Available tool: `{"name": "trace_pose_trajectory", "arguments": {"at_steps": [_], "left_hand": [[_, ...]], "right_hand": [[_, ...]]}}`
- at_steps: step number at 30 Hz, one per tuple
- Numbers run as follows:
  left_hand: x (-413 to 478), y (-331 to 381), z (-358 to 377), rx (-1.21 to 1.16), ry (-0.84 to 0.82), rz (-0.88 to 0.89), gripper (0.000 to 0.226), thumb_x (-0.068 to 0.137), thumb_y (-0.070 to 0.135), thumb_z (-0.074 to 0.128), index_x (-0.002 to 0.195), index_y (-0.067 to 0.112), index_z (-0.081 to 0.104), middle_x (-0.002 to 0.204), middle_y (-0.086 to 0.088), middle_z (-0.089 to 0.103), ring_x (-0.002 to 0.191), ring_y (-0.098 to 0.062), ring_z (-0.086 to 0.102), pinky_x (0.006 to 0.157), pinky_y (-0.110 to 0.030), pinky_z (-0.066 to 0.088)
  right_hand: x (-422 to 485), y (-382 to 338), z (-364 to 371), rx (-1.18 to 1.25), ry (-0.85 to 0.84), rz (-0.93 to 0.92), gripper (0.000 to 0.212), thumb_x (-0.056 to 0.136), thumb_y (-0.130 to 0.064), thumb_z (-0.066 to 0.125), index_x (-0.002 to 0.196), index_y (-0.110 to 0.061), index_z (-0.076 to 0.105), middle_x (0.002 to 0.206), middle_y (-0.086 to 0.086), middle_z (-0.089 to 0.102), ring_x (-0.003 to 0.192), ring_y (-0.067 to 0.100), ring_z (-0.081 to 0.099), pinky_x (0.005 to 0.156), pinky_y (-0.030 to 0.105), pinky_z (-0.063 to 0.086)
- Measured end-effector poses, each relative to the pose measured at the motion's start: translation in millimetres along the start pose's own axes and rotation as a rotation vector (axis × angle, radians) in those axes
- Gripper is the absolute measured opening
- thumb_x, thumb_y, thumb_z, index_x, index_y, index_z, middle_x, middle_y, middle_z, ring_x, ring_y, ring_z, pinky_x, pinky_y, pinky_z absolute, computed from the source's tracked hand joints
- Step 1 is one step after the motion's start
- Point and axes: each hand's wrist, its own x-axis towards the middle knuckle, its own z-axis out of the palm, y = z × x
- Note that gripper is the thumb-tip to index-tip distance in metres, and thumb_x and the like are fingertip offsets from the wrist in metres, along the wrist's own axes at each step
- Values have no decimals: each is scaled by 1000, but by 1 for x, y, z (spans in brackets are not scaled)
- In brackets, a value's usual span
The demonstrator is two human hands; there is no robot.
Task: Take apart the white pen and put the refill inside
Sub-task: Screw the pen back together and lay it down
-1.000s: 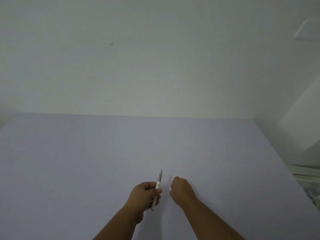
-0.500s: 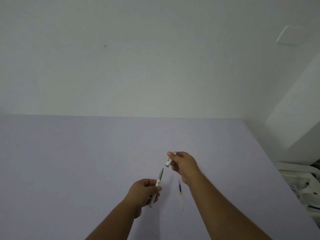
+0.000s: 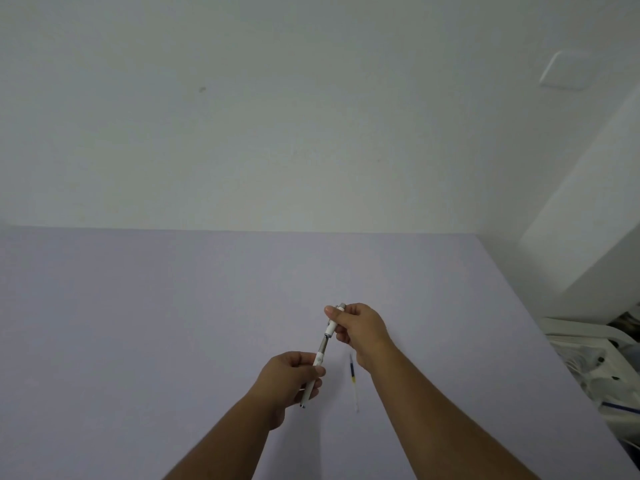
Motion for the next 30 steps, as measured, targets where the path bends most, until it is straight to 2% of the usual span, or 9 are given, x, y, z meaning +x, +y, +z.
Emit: {"name": "trace_pose_trajectory", "arguments": {"at_steps": [4,11,18,22,25,30], "left_hand": [[0,1,2,3,-5,2,7,81,5,70,85,9,72,77,-11,70,70,-22,66,58,-26,58],[0,6,4,-36,-41,34,8,81,3,69,87,7,71,74,-9,69,68,-20,65,63,-27,58],[2,5,6,-28,-26,49,7,81,1,68,85,6,71,72,-11,68,66,-22,64,68,-31,59],[3,1,7,-28,-18,42,7,82,0,66,85,4,70,75,-14,68,67,-23,64,73,-34,60],[3,0,6,-46,-58,17,9,84,0,64,91,1,70,79,-16,69,67,-22,65,68,-31,59],[8,-1,6,-44,-57,7,10,84,0,64,92,1,70,77,-13,70,65,-20,65,61,-26,59]], "right_hand": [[6,-3,-6,76,85,-27,27,76,-24,77,82,-9,57,72,7,62,62,17,56,68,30,55],[2,4,-3,-111,-85,8,32,74,-27,78,91,-6,60,75,5,66,61,13,58,61,25,52],[-1,9,-2,-142,-120,24,30,75,-23,77,95,-5,64,74,2,64,61,12,57,60,23,51],[-2,12,-3,-165,-122,43,25,75,-24,77,88,-7,64,71,1,63,58,11,56,58,21,51],[-2,14,-5,-152,-153,48,19,77,-24,76,80,-10,64,69,1,63,58,11,57,58,21,52],[1,16,-4,-153,-130,56,22,76,-25,76,83,-9,64,70,2,64,59,12,58,59,22,52]]}}
